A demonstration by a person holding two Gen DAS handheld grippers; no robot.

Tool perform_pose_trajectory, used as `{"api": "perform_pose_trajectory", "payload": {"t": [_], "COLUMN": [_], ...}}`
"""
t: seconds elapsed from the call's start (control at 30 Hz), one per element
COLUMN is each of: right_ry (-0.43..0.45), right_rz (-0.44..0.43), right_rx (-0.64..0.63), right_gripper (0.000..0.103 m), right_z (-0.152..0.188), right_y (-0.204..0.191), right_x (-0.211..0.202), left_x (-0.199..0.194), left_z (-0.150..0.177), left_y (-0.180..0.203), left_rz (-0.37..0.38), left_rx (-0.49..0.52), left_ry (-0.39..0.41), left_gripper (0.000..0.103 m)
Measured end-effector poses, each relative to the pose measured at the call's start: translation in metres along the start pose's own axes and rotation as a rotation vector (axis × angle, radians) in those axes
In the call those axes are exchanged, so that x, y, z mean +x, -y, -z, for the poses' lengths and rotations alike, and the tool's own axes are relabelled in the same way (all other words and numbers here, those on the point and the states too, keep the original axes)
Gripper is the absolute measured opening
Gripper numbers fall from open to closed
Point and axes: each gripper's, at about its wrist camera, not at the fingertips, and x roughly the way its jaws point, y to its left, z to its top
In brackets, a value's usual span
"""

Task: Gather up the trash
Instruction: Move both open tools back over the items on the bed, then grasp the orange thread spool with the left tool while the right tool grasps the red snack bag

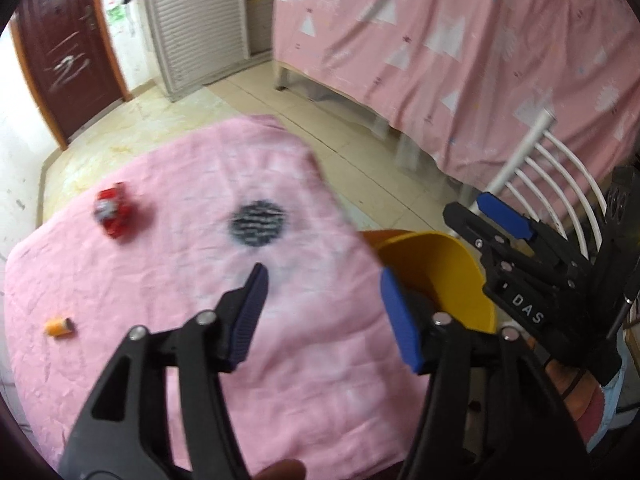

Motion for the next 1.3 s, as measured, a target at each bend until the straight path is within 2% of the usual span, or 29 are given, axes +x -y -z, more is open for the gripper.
{"api": "perform_pose_trajectory", "payload": {"t": [0.3,0.4,0.63,0.93,1.03,1.3], "right_ry": [-0.05,-0.065,-0.108,-0.153,-0.169,-0.205], "right_rz": [-0.081,-0.105,-0.162,-0.186,-0.192,-0.207], "right_rx": [-0.106,-0.137,-0.215,-0.272,-0.284,-0.304], "right_gripper": [0.049,0.049,0.049,0.049,0.049,0.049], "right_z": [-0.016,-0.017,-0.017,-0.014,-0.014,-0.012], "right_y": [-0.084,-0.111,-0.17,-0.211,-0.22,-0.237], "right_x": [0.043,0.055,0.083,0.105,0.114,0.131], "left_x": [-0.02,-0.024,-0.024,-0.025,-0.023,-0.014], "left_z": [0.015,0.022,0.04,0.054,0.058,0.068], "left_y": [-0.095,-0.124,-0.183,-0.231,-0.247,-0.271], "left_rz": [-0.058,-0.08,-0.116,-0.146,-0.163,-0.195], "left_rx": [-0.161,-0.2,-0.294,-0.357,-0.377,-0.402], "left_ry": [0.021,0.025,0.006,-0.002,-0.01,-0.036], "left_gripper": [0.058,0.061,0.062,0.062,0.069,0.073]}}
